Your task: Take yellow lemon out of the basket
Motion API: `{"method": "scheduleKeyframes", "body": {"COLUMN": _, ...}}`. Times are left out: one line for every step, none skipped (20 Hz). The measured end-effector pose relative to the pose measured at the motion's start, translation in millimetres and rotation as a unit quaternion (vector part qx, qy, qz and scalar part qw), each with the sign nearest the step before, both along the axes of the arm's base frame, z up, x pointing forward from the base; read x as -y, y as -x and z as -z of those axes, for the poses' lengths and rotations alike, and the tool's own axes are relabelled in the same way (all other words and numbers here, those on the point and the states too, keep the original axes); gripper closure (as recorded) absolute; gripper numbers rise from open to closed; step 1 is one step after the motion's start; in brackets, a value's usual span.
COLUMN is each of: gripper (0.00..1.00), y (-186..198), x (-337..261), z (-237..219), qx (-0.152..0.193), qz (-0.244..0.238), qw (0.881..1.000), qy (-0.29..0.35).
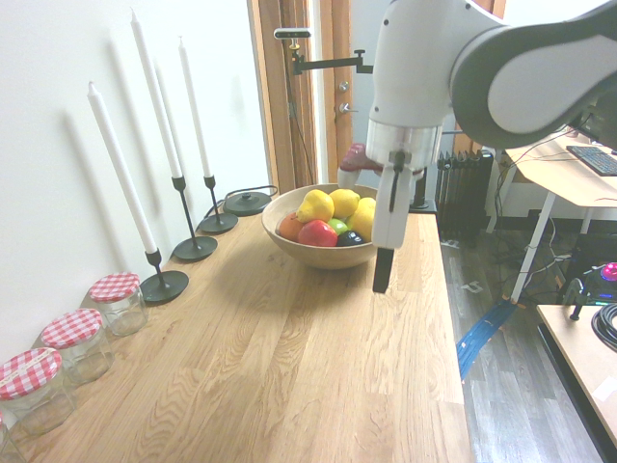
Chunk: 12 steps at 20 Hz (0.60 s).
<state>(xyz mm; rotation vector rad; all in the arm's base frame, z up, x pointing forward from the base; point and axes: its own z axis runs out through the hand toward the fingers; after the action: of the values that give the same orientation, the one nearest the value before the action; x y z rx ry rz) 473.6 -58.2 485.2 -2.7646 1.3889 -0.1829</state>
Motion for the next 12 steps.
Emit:
{"method": "scheduleKeyframes", "body": {"gripper": 0.00, "y": -2, "x": 10, "z": -5, "qx": 0.002, "qz": 0.004, "qw": 1.000, "qy": 0.001}}
{"method": "scheduleKeyframes", "body": {"gripper": 0.00, "y": -4, "x": 22, "z": -10, "qx": 0.002, "qz": 0.010, "qw": 1.000, "qy": 0.004}}
{"method": "scheduleKeyframes", "body": {"gripper": 0.00, "y": -5, "x": 35, "z": -16, "qx": 0.003, "qz": 0.014, "qw": 1.000, "qy": 0.006}}
{"method": "scheduleKeyframes", "body": {"gripper": 0.00, "y": -7, "x": 48, "z": -21, "qx": 0.004, "qz": 0.019, "qw": 1.000, "qy": 0.007}}
{"method": "scheduleKeyframes", "body": {"gripper": 0.00, "y": -8, "x": 61, "z": -27, "qx": 0.005, "qz": 0.025, "qw": 1.000, "qy": 0.007}}
{"method": "scheduleKeyframes", "body": {"gripper": 0.00, "y": -9, "x": 76, "z": -34, "qx": 0.006, "qz": 0.029, "qw": 1.000, "qy": 0.007}}
{"method": "scheduleKeyframes", "body": {"gripper": 0.00, "y": -10, "x": 91, "z": -40, "qx": 0.007, "qz": 0.034, "qw": 0.999, "qy": 0.007}}
{"method": "scheduleKeyframes", "body": {"gripper": 0.00, "y": -11, "x": 105, "z": -46, "qx": 0.007, "qz": 0.037, "qw": 0.999, "qy": 0.007}}
{"method": "scheduleKeyframes", "body": {"gripper": 0.00, "y": -11, "x": 118, "z": -51, "qx": 0.007, "qz": 0.040, "qw": 0.999, "qy": 0.006}}
{"method": "scheduleKeyframes", "body": {"gripper": 0.00, "y": -13, "x": 130, "z": -56, "qx": 0.008, "qz": 0.041, "qw": 0.999, "qy": 0.005}}
{"method": "scheduleKeyframes", "body": {"gripper": 0.00, "y": -15, "x": 140, "z": -59, "qx": 0.007, "qz": 0.038, "qw": 0.999, "qy": 0.005}}
{"method": "scheduleKeyframes", "body": {"gripper": 0.00, "y": -17, "x": 149, "z": -62, "qx": 0.004, "qz": 0.030, "qw": 1.000, "qy": 0.006}}
